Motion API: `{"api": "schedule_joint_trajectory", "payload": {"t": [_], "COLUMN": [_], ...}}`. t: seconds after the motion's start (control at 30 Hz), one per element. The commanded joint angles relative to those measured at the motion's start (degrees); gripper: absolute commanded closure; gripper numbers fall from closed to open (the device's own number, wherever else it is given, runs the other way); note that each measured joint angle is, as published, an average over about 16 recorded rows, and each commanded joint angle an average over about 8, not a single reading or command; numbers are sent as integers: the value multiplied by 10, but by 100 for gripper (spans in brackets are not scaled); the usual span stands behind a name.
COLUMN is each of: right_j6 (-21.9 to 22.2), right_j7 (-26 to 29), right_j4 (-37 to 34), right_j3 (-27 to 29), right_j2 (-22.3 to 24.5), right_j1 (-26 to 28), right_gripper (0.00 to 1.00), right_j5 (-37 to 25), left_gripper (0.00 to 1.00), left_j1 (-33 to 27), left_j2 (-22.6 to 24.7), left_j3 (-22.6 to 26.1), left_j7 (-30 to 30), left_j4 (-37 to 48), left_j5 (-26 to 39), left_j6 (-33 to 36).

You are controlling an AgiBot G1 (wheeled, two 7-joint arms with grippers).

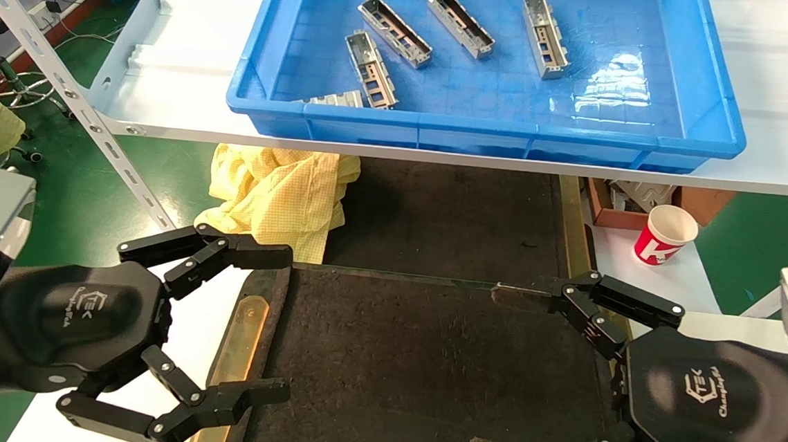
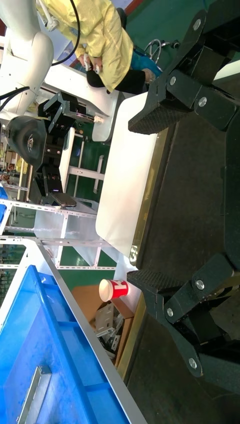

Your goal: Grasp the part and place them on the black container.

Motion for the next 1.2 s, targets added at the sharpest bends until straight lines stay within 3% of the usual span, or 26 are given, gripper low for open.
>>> {"api": "schedule_joint_trajectory", "payload": {"t": [0.03,0.07,0.13,0.3,0.33,1.2], "right_j6": [0,0,0,0,0,0], "right_j7": [0,0,0,0,0,0], "right_j4": [0,0,0,0,0,0], "right_j3": [0,0,0,0,0,0], "right_j2": [0,0,0,0,0,0], "right_j1": [0,0,0,0,0,0], "right_gripper": [0,0,0,0,0,0], "right_j5": [0,0,0,0,0,0], "left_gripper": [0,5,27,89,98,100], "left_j1": [0,0,0,0,0,0], "left_j2": [0,0,0,0,0,0], "left_j3": [0,0,0,0,0,0], "left_j7": [0,0,0,0,0,0], "left_j4": [0,0,0,0,0,0], "left_j5": [0,0,0,0,0,0], "left_j6": [0,0,0,0,0,0]}}
